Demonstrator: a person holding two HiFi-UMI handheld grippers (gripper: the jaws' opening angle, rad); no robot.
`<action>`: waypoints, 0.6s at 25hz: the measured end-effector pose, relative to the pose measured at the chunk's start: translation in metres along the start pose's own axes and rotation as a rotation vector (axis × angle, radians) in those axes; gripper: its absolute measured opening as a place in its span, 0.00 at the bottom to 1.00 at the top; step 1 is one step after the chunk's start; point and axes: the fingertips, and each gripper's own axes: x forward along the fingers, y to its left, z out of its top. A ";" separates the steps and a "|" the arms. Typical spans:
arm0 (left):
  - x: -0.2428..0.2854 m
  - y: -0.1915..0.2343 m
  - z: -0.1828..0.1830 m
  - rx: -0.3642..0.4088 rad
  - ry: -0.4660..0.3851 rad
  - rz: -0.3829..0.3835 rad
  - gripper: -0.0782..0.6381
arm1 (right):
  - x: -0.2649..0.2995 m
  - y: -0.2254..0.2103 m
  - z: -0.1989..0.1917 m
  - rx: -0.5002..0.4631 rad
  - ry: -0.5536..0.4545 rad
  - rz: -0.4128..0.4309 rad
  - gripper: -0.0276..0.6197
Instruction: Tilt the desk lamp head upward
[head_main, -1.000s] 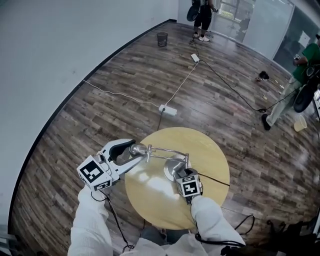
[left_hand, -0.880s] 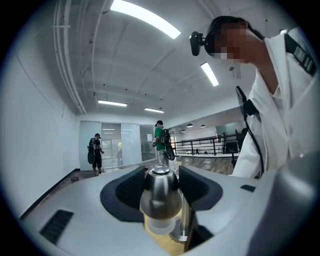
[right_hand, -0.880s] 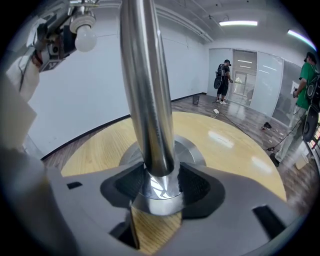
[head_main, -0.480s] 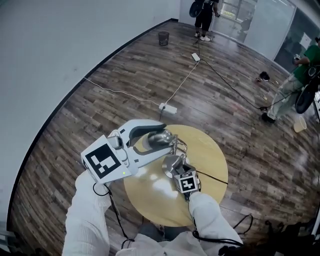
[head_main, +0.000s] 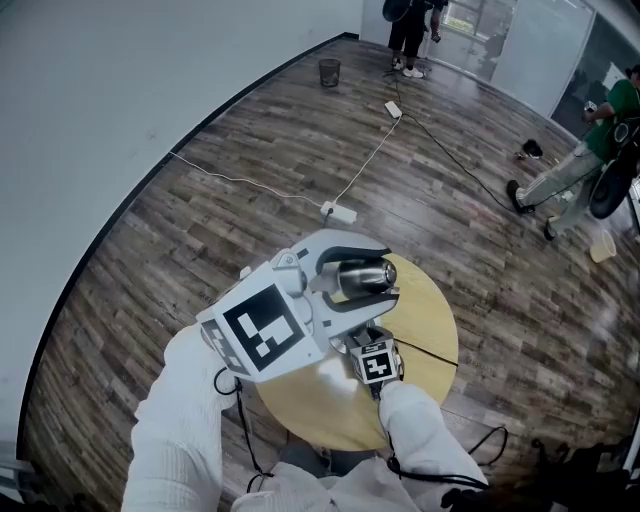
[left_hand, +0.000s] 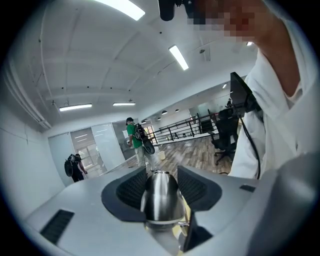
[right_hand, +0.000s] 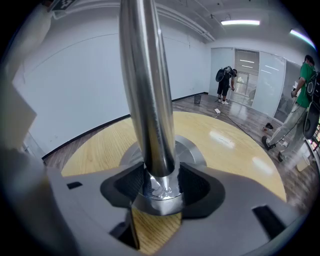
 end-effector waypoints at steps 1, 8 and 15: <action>0.000 0.000 0.000 0.008 0.003 -0.002 0.39 | 0.002 0.002 0.002 -0.001 0.000 0.000 0.41; 0.000 0.002 -0.002 -0.009 -0.018 0.024 0.39 | 0.005 0.005 0.002 0.002 -0.003 -0.004 0.41; 0.004 0.002 0.006 -0.032 -0.084 0.065 0.40 | -0.002 0.000 0.000 0.005 -0.028 -0.003 0.41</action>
